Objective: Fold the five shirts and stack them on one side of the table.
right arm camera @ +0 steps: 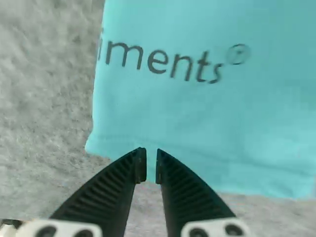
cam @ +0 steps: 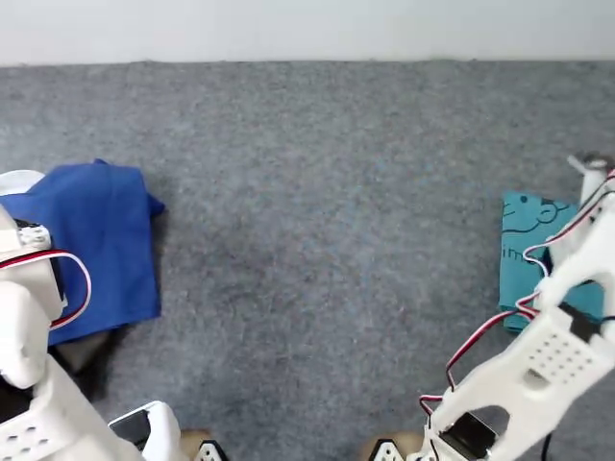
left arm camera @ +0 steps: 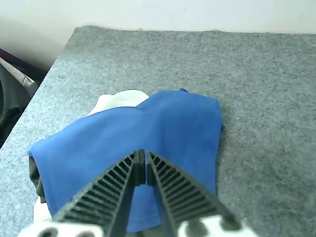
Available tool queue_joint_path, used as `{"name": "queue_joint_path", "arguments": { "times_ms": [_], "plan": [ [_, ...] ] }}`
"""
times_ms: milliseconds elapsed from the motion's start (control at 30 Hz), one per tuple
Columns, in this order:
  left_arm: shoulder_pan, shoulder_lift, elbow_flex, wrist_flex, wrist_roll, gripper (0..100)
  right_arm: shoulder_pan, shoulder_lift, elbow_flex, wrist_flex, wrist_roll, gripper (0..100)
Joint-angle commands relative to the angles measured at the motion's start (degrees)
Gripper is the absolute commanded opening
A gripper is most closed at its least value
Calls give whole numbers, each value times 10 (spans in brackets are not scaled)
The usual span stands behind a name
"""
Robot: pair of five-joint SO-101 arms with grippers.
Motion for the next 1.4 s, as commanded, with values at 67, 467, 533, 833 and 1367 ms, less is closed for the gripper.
{"name": "queue_joint_path", "arguments": {
  "times_ms": [67, 467, 533, 833, 1367],
  "plan": [
    [-4, -4, -1, 8, -3, 14, -7, 66, -21, 29, -35, 9],
    [-4, 0, 16, 8, -6, 16, -17, -162, -20, 36, -37, 9],
    [-3, 1, 58, 4, -25, 31, -20, -204, -6, 36, -37, 9],
    [-4, 9, 306, -69, -124, 216, -51, -345, 197, 36, -38, 9],
    [58, 338, 316, -171, -222, 219, -150, -502, 396, 36, -74, 9]
  ]
}}
